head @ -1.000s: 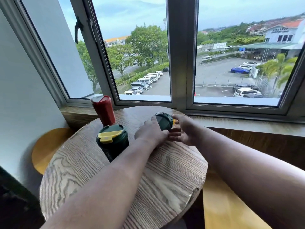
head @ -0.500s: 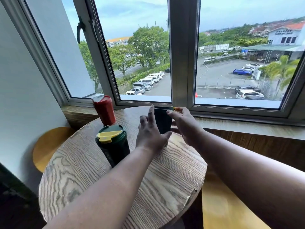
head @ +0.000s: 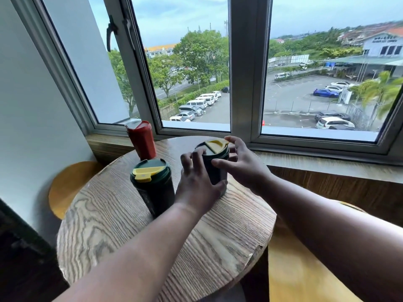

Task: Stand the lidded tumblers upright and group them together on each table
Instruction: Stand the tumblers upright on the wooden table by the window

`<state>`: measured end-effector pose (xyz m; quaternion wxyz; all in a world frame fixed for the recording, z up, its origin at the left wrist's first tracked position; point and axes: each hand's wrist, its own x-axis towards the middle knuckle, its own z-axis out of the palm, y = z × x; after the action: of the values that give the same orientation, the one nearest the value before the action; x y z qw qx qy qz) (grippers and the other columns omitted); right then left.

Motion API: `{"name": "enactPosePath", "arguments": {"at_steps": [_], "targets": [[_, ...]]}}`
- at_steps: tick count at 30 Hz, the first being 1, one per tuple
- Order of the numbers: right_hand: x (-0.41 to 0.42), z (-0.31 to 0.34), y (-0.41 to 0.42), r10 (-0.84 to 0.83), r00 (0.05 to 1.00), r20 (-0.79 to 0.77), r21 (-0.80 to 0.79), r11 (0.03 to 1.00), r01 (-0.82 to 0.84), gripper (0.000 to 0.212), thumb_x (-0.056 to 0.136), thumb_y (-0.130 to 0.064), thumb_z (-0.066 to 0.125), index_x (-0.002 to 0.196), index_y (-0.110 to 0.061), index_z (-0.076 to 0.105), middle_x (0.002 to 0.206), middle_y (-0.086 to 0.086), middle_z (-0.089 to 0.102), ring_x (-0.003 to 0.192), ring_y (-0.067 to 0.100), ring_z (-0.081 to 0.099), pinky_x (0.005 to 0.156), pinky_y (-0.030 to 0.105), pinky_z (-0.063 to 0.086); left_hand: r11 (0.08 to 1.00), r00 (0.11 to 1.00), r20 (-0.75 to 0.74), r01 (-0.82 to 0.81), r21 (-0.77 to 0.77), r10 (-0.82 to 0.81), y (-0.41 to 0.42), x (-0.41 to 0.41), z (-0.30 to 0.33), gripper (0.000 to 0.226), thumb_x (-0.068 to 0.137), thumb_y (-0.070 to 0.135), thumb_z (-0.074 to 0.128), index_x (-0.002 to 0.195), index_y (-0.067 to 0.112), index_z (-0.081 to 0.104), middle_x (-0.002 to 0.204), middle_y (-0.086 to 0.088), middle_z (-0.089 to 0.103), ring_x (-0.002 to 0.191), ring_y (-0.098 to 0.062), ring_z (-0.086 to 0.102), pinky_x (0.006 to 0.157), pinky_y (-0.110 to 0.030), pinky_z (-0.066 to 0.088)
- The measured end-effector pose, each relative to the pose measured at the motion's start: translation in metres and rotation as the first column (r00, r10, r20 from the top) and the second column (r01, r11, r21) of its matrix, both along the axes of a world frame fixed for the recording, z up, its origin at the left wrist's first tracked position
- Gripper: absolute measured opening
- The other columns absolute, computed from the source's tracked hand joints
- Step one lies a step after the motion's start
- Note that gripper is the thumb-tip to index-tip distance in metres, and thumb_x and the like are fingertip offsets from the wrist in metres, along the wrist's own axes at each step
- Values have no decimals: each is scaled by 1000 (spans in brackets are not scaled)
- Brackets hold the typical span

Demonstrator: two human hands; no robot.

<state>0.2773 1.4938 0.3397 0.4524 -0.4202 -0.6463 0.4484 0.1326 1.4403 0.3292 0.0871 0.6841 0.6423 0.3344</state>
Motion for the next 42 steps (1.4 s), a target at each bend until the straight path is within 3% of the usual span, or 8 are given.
{"name": "enactPosePath", "arguments": {"at_steps": [8,13,17,22,25,30,35,42], "targets": [[-1,0,-8,7,998,59,42,999,-10,75,81,-19,80,143,-18,39,119,1,58,99,8,61,62,5,48,991,962,-238,124,-50,-133,-26,-12,32,86,88,42,69,153,26,16,164,-7,0,153,-32,13,118,-38,28],[-2,-8,3,86,990,111,-2,996,-87,92,64,-27,91,141,-27,40,124,0,62,109,20,65,84,31,59,969,897,-441,122,213,-16,-41,-48,68,66,85,53,67,141,23,49,149,-6,45,140,-25,40,112,-32,31],[-7,-10,8,88,986,141,-22,996,-86,102,44,-40,92,134,-34,44,124,-2,62,115,19,61,93,39,57,990,877,-459,-106,97,139,-33,-86,80,70,78,72,60,131,27,57,131,-3,59,118,-26,57,95,-43,53],[-12,-17,14,30,994,103,-1,1000,-30,87,37,-42,91,113,-50,49,118,-5,66,112,20,63,94,45,57,956,904,-419,-195,-221,87,-28,-107,76,86,71,80,64,141,37,44,141,2,52,124,-20,52,100,-41,49],[-21,-20,11,-50,993,107,59,997,43,86,37,-46,91,111,-54,48,115,-7,64,107,19,64,90,43,58,963,915,-396,-168,-211,72,-27,-112,70,83,72,72,71,141,35,43,140,1,52,123,-19,52,100,-39,48],[-43,-21,2,-179,973,146,184,971,151,95,51,-34,96,127,-24,40,110,-8,54,96,6,55,69,0,39,973,920,-386,-144,-180,64,-23,-116,70,79,70,68,73,137,34,49,131,1,56,113,-19,55,93,-38,51],[-68,-23,1,-287,933,216,245,941,233,103,47,-53,92,128,-27,34,113,-14,46,105,10,50,84,24,39,982,930,-362,-123,-144,63,-17,-120,74,72,70,64,75,132,37,53,127,1,56,108,-17,54,90,-35,50],[-89,-26,9,-334,916,225,273,924,270,112,43,-60,89,134,-24,35,115,-14,41,107,7,43,92,25,40,988,944,-329,-88,-126,42,-8,-132,73,69,66,61,77,128,40,54,125,3,57,108,-18,55,90,-36,51]]}}
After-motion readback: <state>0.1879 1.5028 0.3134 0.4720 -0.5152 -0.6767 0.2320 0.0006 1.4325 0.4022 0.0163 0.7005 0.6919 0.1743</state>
